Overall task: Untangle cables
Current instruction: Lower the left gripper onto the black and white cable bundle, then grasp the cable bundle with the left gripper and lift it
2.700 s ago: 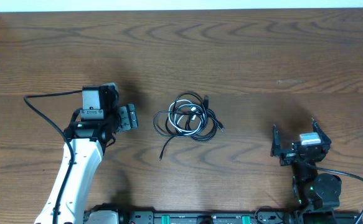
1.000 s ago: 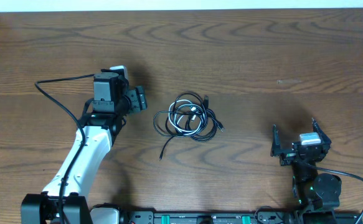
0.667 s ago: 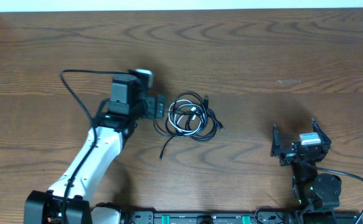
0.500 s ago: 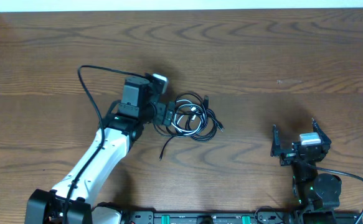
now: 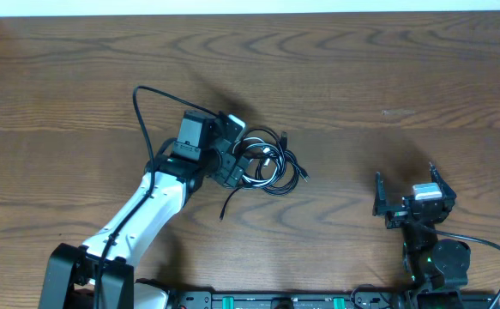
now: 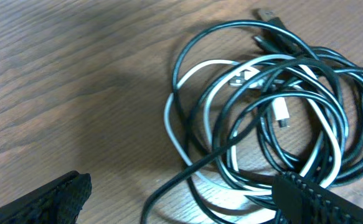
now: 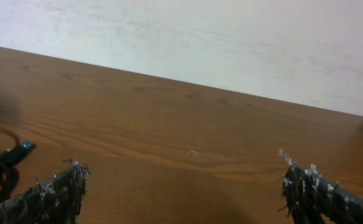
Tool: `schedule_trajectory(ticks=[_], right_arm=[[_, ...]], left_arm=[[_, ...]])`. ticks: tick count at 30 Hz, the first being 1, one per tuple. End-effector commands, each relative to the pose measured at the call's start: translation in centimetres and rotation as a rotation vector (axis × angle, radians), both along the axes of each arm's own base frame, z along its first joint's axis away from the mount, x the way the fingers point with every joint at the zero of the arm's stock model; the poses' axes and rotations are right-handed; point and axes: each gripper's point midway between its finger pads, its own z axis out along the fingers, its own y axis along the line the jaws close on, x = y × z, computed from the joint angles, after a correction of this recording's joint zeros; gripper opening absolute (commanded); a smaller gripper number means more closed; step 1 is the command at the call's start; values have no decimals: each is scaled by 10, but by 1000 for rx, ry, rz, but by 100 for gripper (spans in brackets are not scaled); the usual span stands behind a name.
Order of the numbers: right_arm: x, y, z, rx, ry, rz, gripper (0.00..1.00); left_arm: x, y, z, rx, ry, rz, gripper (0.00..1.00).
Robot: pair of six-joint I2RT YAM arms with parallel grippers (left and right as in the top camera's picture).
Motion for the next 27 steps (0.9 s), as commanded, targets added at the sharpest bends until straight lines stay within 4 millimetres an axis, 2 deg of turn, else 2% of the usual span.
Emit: schedule_trajectory(ticks=[1,7,11,15,19,23,27], right_arm=[[0,-3,0,10,0,-17,99],[0,-3,0,10,0,-17,99],[0,-3,0,10,-1,-17,99],[0,-3,0,10,0,-17,99],[0,-3,0,10,0,-17,99],[0,-3,0,10,0,-17,99],[0,-3,0,10,0,-17,99]], left_arm=[[-7,-17,1,4,-2,-119,98],[-20,-37,-13,35,17,-230,98],[-16,-38,-26,64,18,-256,98],[-13,-39,-27,60,7,-256,98],[-12,-36,-31,81,14,-245,98],[-3,-24,-49,158,18,-203,98],[4,-22,-60,179,9,-190,98]])
